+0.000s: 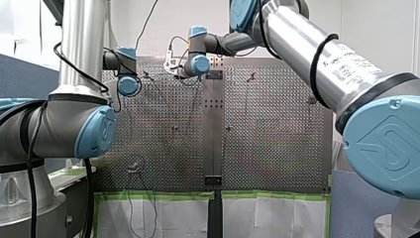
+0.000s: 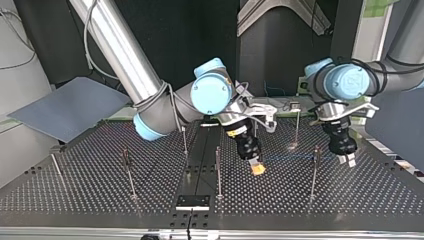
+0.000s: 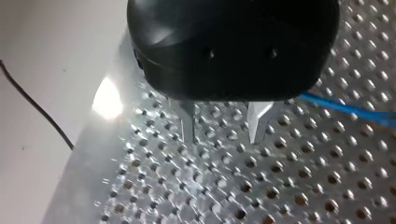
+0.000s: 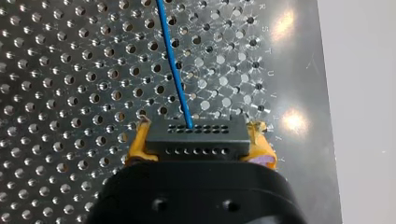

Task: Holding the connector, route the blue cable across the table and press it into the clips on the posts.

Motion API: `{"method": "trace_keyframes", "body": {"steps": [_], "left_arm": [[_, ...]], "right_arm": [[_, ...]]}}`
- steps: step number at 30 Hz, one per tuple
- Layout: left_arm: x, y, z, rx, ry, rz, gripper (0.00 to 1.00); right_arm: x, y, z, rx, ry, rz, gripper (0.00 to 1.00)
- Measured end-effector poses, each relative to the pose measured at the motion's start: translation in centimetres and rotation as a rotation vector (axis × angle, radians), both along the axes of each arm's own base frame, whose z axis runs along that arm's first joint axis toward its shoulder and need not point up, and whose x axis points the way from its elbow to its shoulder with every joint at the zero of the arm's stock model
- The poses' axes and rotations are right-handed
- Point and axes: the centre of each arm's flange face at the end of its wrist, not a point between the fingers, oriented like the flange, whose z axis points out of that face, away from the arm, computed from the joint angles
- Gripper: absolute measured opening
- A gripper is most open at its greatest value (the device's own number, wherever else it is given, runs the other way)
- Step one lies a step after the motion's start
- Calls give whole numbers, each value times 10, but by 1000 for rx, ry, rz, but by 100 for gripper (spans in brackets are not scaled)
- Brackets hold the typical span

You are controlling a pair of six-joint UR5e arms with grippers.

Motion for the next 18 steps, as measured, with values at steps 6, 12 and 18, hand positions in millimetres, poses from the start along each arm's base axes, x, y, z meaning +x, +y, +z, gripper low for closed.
{"method": "trace_keyframes", "body": {"steps": [6, 12, 18], "left_arm": [[-12, -4, 18, -38, -11, -47, 100], [-22, -13, 20, -31, 25, -96, 100], [-44, -15, 14, -41, 79, -100, 100]], "right_arm": [[-1, -2, 0, -6, 6, -17, 0], [-3, -3, 7, -13, -1, -35, 0], [-3, -3, 10, -14, -4, -46, 0]]}}
